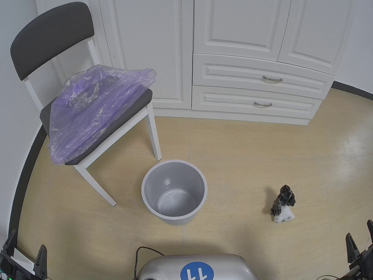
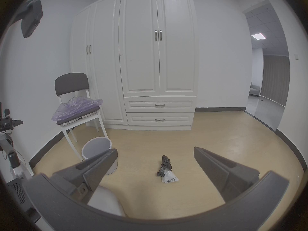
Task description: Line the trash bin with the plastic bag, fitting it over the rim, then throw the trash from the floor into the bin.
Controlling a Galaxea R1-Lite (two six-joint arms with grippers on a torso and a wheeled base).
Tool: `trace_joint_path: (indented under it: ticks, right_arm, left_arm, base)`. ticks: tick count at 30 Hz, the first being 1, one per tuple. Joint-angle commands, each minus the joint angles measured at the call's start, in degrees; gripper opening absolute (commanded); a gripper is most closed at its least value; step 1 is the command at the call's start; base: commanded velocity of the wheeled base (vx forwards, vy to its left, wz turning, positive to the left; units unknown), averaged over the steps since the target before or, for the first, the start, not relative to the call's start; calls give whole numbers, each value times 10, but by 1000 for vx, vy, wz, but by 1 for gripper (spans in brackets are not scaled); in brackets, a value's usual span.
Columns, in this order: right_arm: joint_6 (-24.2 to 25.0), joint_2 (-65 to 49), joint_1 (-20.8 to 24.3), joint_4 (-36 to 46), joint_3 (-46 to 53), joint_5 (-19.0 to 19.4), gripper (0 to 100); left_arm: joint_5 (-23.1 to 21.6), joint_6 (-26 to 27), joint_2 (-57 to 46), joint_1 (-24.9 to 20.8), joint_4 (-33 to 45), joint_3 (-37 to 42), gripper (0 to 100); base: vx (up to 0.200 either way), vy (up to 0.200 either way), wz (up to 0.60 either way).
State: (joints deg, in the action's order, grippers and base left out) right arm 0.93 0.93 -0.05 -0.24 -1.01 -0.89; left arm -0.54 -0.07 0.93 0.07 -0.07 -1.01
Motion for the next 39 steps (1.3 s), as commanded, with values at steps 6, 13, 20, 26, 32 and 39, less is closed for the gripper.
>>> trace_joint_path:
  ticks: [6,13,20,26,32,39]
  right_arm:
    - [-8,-9,0,2,10,4,100]
    - [-8,-9,0,2,10,4,100]
    - [-6,-9,0,1,10,4,100]
    - [-9,-8,0,2,10,5,100]
    - [-14,-8,-1,2,10,4,100]
    - [-36,-8,-1,1,10,13,100]
  left_arm:
    - [0,0,-9,0,0,10,100]
    - [0,0,-9,0,0,10,100]
    - [1,7,-9,0,1,10,100]
    - [3,1,-9,0,-1,10,100]
    - [-1,6,-9,0,1,10,100]
    - [-27,38,-9,1,-2,10,100]
  base:
    - [0,0,0]
    - [0,0,0]
    - [0,0,0]
    - [0,0,0]
    - [0,0,0]
    - [0,0,0]
